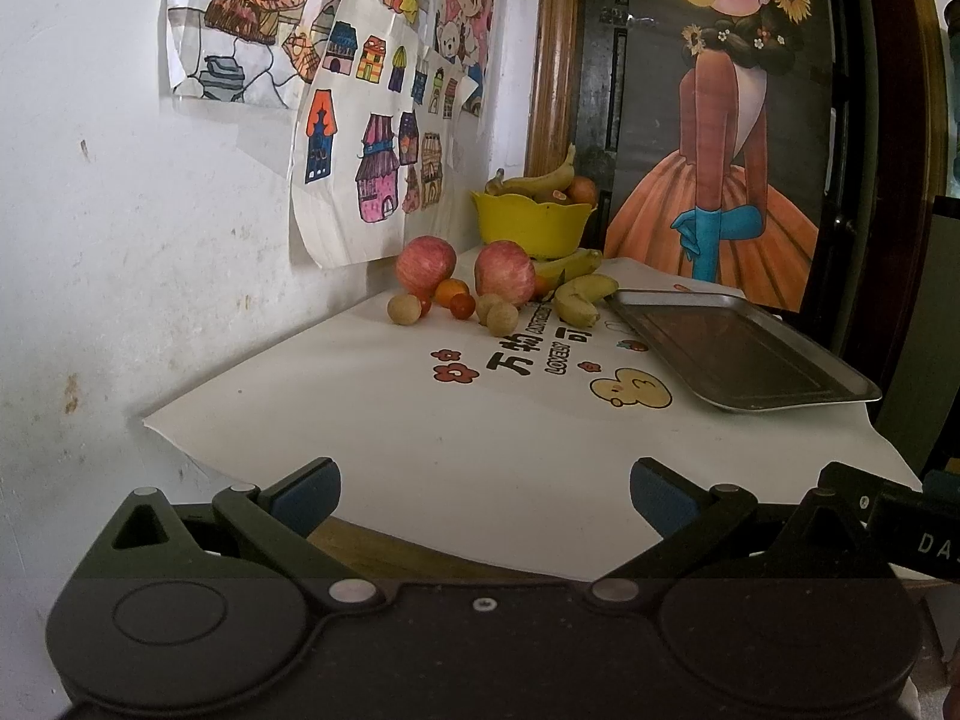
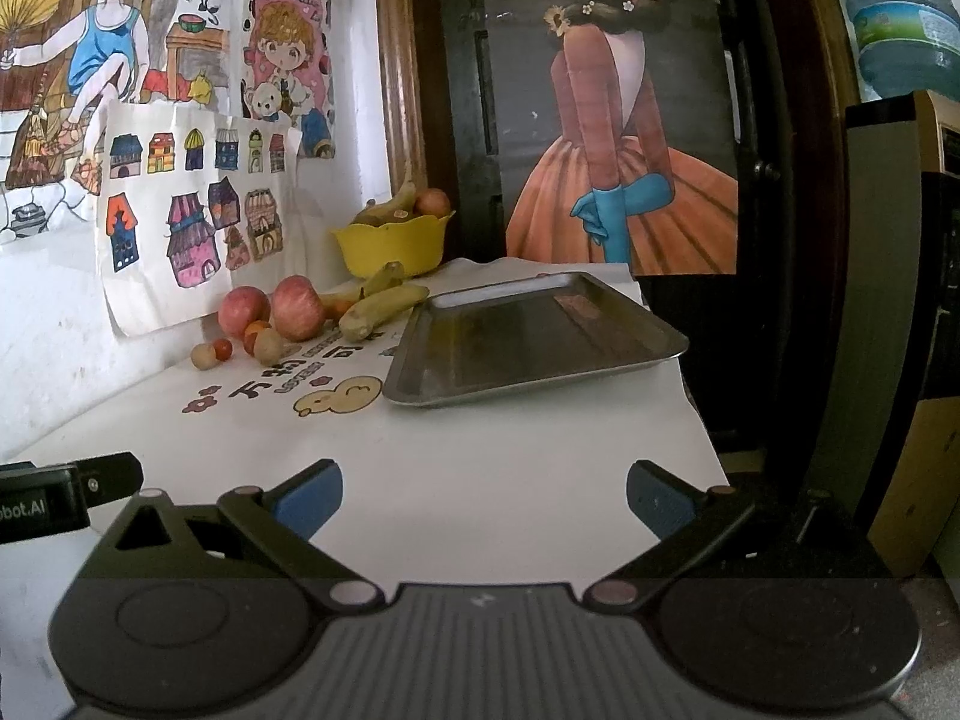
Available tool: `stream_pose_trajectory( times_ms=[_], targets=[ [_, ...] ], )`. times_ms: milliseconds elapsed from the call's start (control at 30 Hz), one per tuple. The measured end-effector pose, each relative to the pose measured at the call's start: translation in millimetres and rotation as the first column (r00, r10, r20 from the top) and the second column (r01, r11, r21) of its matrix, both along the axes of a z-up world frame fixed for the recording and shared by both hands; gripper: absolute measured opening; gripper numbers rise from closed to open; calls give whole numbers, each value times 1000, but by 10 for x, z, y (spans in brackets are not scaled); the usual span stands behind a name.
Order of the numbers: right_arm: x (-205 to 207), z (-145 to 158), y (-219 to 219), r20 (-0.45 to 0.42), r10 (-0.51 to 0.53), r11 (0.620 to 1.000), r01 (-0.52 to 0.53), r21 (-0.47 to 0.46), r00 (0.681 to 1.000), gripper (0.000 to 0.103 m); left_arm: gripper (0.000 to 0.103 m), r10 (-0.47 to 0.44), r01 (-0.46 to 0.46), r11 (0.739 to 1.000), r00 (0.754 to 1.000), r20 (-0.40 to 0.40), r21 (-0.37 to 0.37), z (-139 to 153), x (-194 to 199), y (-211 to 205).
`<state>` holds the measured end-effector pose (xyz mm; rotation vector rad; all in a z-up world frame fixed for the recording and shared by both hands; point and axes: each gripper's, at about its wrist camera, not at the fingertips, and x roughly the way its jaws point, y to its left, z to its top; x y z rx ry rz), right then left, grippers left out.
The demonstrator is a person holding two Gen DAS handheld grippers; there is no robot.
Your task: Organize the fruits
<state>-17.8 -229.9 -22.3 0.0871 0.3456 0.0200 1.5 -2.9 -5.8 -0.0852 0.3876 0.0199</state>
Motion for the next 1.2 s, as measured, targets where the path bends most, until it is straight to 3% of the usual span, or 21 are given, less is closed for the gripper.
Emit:
stream_pose_trajectory(
  times_ms=[633, 1200],
  targets=[
    [36, 34, 15, -20, 9, 1000, -9, -6, 1000, 103, 102, 9, -9, 1000, 1000, 1, -1, -22, 31, 58],
    [233, 216, 186, -5, 98, 988, -98, -118, 995, 103, 102, 6, -10, 997, 999, 45, 70, 322, 366, 153]
  ],
)
